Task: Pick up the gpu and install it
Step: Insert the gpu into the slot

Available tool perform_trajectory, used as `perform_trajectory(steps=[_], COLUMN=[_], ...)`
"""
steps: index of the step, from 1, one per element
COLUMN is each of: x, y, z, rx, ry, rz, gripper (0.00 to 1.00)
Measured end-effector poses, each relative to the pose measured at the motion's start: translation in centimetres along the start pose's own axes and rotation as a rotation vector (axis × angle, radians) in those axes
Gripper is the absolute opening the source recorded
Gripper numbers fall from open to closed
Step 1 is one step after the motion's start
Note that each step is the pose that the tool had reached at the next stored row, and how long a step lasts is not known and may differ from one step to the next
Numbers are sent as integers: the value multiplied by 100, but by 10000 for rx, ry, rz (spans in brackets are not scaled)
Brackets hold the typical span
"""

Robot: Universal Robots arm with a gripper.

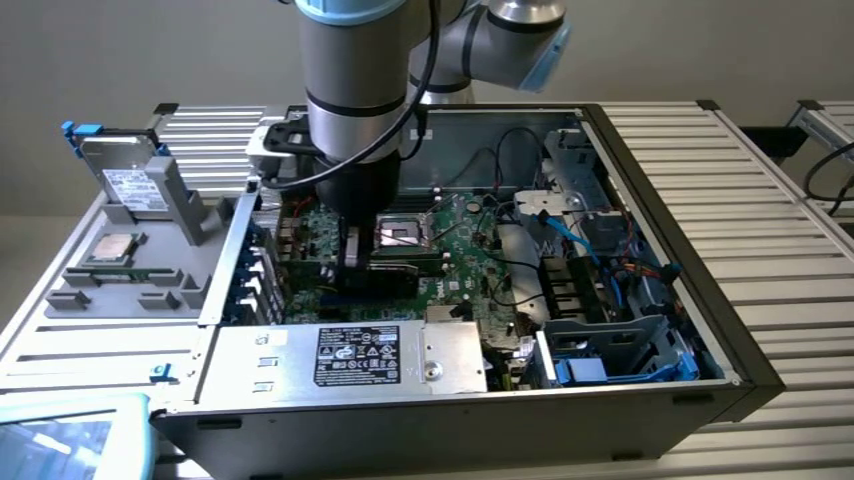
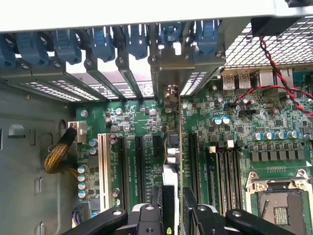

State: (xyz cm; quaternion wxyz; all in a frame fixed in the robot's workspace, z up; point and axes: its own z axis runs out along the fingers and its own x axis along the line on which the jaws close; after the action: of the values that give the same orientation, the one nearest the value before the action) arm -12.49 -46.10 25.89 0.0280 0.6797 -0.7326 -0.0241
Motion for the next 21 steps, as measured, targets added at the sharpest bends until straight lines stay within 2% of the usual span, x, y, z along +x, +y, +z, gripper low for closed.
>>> perform_trajectory(steps=[6, 9, 21], x=[-1, 0, 0], y=[20, 61, 64], z=[1, 5, 16], rx=[0, 7, 4], ry=[-1, -1, -1], rz=[12, 11, 13], gripper=[28, 28, 28])
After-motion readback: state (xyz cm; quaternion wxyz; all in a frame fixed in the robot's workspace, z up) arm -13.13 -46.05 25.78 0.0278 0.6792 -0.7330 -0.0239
